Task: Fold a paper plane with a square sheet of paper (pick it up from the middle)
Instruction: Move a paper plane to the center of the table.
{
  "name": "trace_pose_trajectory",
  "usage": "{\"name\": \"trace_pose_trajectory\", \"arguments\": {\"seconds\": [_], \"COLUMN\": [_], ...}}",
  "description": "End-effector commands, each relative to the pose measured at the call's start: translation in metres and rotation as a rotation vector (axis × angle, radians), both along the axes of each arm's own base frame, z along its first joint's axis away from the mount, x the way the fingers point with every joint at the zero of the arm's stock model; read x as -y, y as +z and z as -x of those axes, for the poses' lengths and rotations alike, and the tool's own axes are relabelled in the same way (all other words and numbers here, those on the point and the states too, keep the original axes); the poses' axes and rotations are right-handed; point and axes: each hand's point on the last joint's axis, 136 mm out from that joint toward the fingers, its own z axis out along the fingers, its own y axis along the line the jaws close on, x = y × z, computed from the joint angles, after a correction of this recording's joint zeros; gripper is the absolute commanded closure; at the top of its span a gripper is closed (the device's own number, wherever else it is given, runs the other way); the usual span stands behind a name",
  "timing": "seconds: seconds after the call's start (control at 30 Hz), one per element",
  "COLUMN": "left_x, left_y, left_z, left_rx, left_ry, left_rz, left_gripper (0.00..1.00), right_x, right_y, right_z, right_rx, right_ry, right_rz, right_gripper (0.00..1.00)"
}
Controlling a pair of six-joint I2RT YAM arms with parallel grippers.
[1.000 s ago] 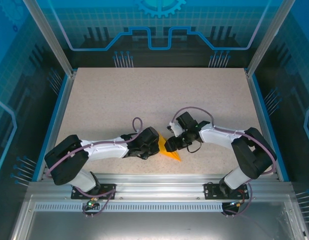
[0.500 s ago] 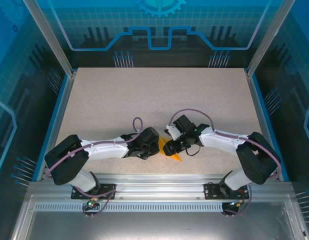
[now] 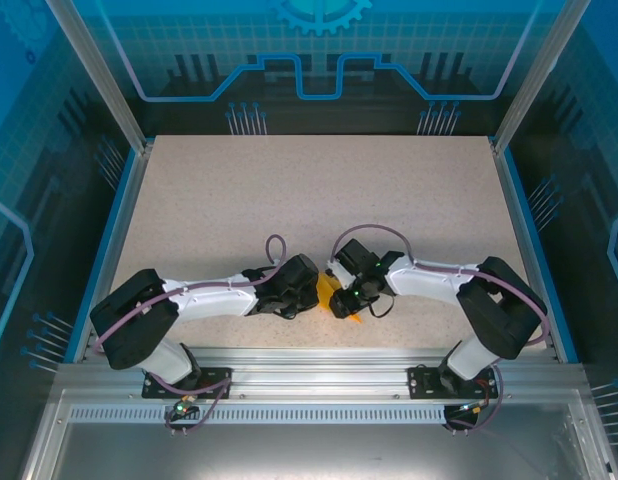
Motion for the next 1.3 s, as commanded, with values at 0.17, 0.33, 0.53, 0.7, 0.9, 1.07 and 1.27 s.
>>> {"name": "trace_pose_trajectory", "arguments": {"seconds": [0.17,0.33,0.53,0.7,0.9,1.07,1.27], "left_x": [-0.005,-0.008,-0.014,-0.041,-0.085,-0.109,-0.126], "left_y": [-0.004,-0.002,0.009,0.028,0.040,0.038,0.033], "left_z": [0.000,0.000,0.000,-0.001,0.005,0.013,0.021], "left_rx": [0.008,0.016,0.050,0.121,0.190,0.195,0.198], "left_ry": [-0.004,-0.007,0.005,0.071,0.172,0.214,0.240], "left_rz": [-0.032,-0.038,-0.033,-0.070,-0.099,-0.089,-0.069], "left_gripper": [1.00,0.95,0.79,0.57,0.44,0.42,0.41], "right_x": [0.000,0.002,0.011,0.028,0.035,0.027,0.010], "right_y": [0.002,0.005,0.013,0.039,0.035,0.016,0.007], "right_z": [0.001,-0.002,-0.005,-0.023,-0.037,-0.052,-0.073], "right_rx": [0.032,0.054,0.090,0.146,0.087,0.050,0.043], "right_ry": [-0.006,-0.032,-0.093,-0.278,-0.497,-0.564,-0.576], "right_rz": [0.093,0.121,0.160,0.194,0.230,0.328,0.350], "right_gripper": [0.75,0.85,0.95,0.93,0.91,0.92,0.93]}}
